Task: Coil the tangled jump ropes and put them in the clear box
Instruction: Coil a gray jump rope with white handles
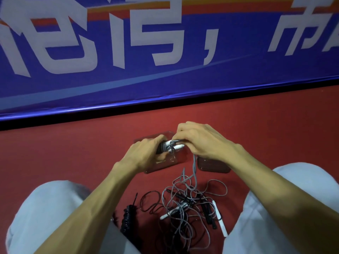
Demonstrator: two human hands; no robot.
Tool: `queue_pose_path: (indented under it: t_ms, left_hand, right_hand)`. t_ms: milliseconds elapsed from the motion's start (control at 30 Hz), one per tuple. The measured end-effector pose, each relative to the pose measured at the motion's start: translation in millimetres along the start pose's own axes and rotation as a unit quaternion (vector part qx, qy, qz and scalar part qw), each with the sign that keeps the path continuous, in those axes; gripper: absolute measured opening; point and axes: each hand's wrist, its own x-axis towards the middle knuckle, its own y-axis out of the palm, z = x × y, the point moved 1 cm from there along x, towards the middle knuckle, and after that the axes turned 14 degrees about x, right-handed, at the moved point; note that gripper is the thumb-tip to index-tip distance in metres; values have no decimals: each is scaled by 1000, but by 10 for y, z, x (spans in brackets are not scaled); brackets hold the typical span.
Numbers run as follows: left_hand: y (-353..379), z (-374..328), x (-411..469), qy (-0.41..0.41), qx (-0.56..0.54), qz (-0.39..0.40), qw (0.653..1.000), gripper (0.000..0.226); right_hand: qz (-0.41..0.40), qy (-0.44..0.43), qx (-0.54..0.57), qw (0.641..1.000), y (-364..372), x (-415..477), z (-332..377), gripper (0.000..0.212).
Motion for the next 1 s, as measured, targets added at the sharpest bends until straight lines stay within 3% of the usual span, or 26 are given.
queue_pose_path:
  t_ms: [267,500,600,667,733,833,1000]
  left_hand:
    - [-141,-58,-104,107,-28,18,994,41]
    - [-194,-81,-114,37,-38,-22,998,67]
    - [-236,-121,-119,24,-54,-39,997,46]
    - [-258,-87,-94,6,-132,-38,991,23]
    - [-277,-43,-77,-8,-259,-37,965,19]
    - [-346,-60,-98,-1,-421,-35,906,11]
    - [-407,-92,-84,-36,-619,-27,784,43]
  right_hand:
    - [-46,32,6,998,10,-1,-85,16]
    - [-67,87,16,994,69,10,-141,21]
    - [-72,108,15,991,97,5,-207,21]
    - [-79,123,28,989,100,11,-241,24]
    - [-88,132,45,986,109,26,-258,32]
    - [-115,141,93,979,129,70,-271,19]
    - [-97,165,265,945,84,156,-156,8]
